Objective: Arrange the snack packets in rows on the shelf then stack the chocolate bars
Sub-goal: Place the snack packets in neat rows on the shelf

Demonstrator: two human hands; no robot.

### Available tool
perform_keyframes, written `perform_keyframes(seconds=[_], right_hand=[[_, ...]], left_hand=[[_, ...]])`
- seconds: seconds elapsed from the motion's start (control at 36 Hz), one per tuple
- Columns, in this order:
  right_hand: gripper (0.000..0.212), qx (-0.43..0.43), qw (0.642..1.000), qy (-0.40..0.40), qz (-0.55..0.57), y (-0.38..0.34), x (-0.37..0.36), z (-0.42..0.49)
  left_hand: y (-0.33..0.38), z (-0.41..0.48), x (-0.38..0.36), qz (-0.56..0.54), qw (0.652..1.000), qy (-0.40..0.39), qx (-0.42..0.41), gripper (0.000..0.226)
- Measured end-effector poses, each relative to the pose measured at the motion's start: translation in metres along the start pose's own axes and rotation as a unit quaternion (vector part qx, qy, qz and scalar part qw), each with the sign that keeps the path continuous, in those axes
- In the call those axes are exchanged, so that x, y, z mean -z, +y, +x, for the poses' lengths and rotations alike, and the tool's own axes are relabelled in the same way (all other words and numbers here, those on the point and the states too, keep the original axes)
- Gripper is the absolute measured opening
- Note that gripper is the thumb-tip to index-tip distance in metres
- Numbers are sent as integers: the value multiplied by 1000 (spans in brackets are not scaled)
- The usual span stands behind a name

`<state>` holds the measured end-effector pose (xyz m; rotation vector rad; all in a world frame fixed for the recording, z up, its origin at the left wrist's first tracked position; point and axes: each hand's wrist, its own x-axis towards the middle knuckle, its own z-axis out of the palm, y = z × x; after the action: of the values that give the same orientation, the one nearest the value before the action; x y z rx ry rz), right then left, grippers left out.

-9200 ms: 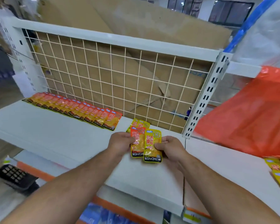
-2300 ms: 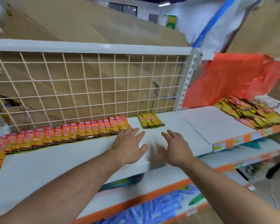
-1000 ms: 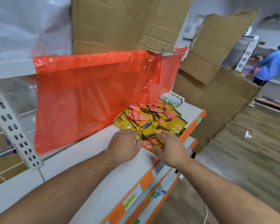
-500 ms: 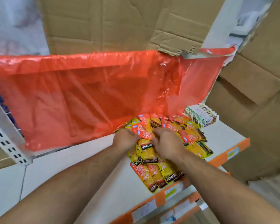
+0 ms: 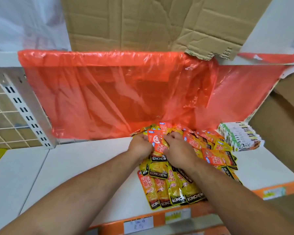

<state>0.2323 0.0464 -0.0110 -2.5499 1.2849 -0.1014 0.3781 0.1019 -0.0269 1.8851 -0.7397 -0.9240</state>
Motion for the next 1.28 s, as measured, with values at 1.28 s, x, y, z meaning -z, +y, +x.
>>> perform_keyframes(seconds=[1.28], right_hand=[[38, 105, 878, -194, 426, -443, -119, -110]], left_hand=[[-215, -255, 416, -230, 926, 297, 46, 14]])
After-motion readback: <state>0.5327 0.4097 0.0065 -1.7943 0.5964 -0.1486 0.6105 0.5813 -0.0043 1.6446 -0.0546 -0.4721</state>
